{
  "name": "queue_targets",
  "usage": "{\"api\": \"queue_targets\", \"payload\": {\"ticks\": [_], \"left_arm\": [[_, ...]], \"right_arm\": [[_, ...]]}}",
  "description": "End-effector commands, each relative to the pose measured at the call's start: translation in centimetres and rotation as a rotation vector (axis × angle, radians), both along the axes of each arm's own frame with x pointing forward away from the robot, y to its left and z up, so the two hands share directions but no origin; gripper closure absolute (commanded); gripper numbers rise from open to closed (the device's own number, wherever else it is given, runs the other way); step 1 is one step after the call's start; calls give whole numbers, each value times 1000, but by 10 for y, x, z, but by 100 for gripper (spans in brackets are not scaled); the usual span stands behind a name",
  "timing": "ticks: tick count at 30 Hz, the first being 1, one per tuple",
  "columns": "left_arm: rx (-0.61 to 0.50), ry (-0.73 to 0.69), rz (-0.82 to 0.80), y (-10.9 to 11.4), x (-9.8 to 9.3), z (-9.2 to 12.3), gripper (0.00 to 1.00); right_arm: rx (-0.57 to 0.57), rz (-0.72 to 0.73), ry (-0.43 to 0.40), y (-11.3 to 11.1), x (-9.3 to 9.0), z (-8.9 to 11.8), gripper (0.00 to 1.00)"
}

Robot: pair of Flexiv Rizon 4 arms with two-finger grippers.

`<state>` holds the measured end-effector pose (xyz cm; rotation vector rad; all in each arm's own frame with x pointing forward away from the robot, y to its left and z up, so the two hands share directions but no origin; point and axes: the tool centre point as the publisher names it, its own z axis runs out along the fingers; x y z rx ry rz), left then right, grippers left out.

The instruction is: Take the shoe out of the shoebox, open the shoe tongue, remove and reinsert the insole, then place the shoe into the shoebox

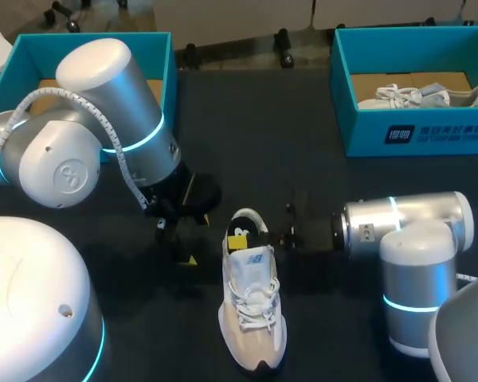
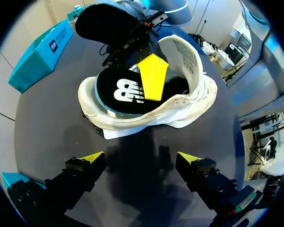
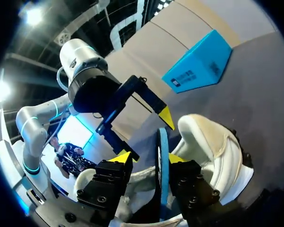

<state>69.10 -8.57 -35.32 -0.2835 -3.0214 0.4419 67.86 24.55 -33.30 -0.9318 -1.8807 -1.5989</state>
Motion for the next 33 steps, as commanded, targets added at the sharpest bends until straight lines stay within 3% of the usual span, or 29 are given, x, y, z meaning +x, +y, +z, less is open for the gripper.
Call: {"api": "queue_targets", "payload": {"ticks": [1, 5, 7, 13, 22, 28, 29, 30, 31, 33], "left_arm": [[3, -2, 0, 0, -1, 1, 0], [3, -2, 0, 0, -1, 1, 0], [3, -2, 0, 0, -1, 1, 0], [3, -2, 0, 0, -1, 1, 0], [3, -2, 0, 0, -1, 1, 0], [3, -2, 0, 0, -1, 1, 0], [3, -2, 0, 0, -1, 1, 0], [3, -2, 0, 0, -1, 1, 0], [3, -2, 0, 0, -1, 1, 0], [3, -2, 0, 0, -1, 1, 0]], "right_arm": [[-20, 10, 2, -1, 7, 7, 57], [-12, 10, -4, -5, 15, 4, 73], [-4, 10, -4, -7, 19, 1, 100], [23, 10, 26, -8, 23, -11, 100], [38, -5, 78, -3, 1, -28, 100], [14, -18, 58, 1, -6, -17, 100], [9, -18, 51, 2, -5, -15, 92], [1, -18, 42, 2, -5, -11, 74], [-12, -21, 36, 3, -5, -7, 64], [-29, -18, 14, 3, -3, 1, 51]]}}
